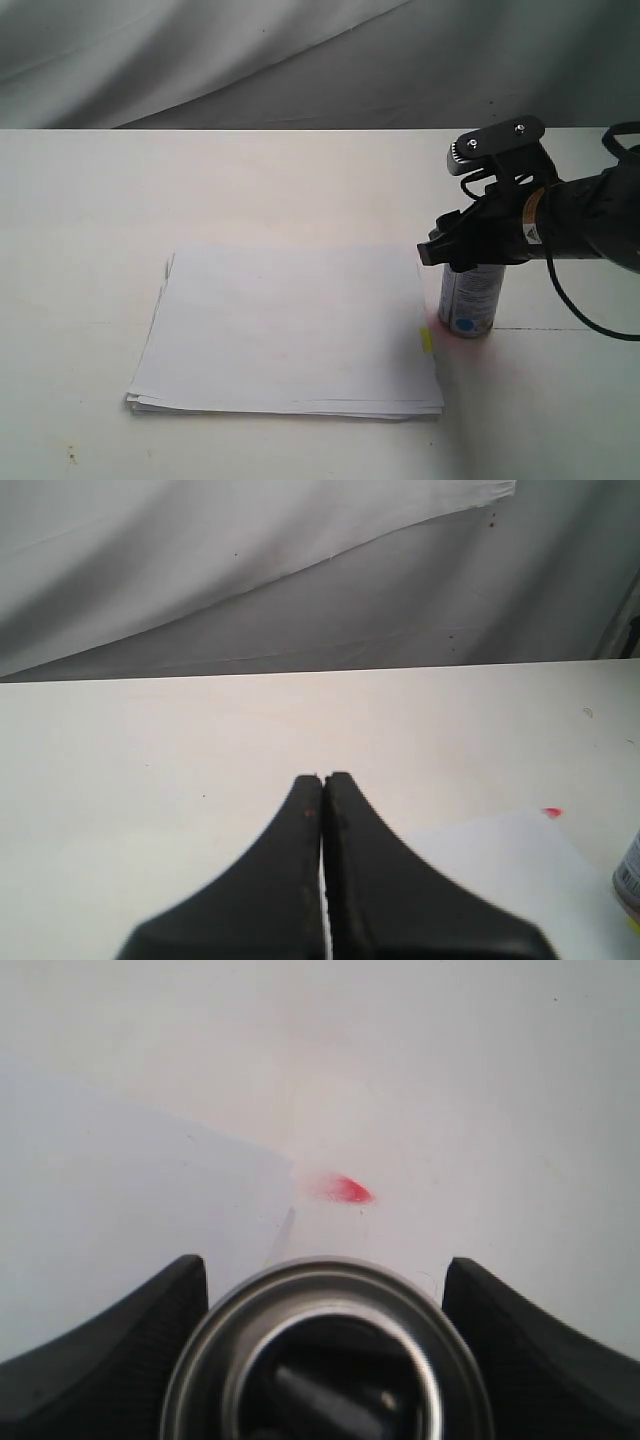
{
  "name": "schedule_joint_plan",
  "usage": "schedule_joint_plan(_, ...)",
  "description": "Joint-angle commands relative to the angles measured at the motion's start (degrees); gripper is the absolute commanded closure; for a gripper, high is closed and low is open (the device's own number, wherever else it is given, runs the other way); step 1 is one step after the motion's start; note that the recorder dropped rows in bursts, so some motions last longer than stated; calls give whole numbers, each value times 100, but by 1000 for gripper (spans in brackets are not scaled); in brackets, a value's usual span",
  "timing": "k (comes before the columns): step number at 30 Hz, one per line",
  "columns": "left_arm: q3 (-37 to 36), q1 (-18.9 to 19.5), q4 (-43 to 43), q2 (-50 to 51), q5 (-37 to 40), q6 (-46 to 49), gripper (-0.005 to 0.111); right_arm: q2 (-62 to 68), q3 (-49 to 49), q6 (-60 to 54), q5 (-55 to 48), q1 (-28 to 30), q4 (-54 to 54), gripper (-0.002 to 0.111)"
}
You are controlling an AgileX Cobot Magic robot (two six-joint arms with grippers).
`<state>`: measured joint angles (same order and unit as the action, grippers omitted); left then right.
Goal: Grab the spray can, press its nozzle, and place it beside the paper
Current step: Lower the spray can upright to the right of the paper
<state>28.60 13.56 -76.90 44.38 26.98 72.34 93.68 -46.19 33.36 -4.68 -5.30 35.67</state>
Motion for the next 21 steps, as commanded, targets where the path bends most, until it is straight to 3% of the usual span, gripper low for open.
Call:
schedule_joint_plan(1,-28,17,10,-24,45,-16,107,-58,4,7,99,16,-8,108)
schedule_joint_plan(6,-28,17,10,-24,45,-16,107,-58,4,7,74,16,-8,108)
schedule_joint_plan(8,-28,17,10,-24,45,-16,107,-58,4,7,30,16,-18,102)
schedule_joint_plan(11,-28,17,10,-24,45,-16,107,-58,4,7,-12,16,-18,84)
schedule_joint_plan(17,-28,17,10,-24,45,-16,107,-58,4,7,-12,16,-18,37)
schedule_joint_plan(21,-28,17,10,-24,45,-16,107,-58,4,7,-126,16,-18,24)
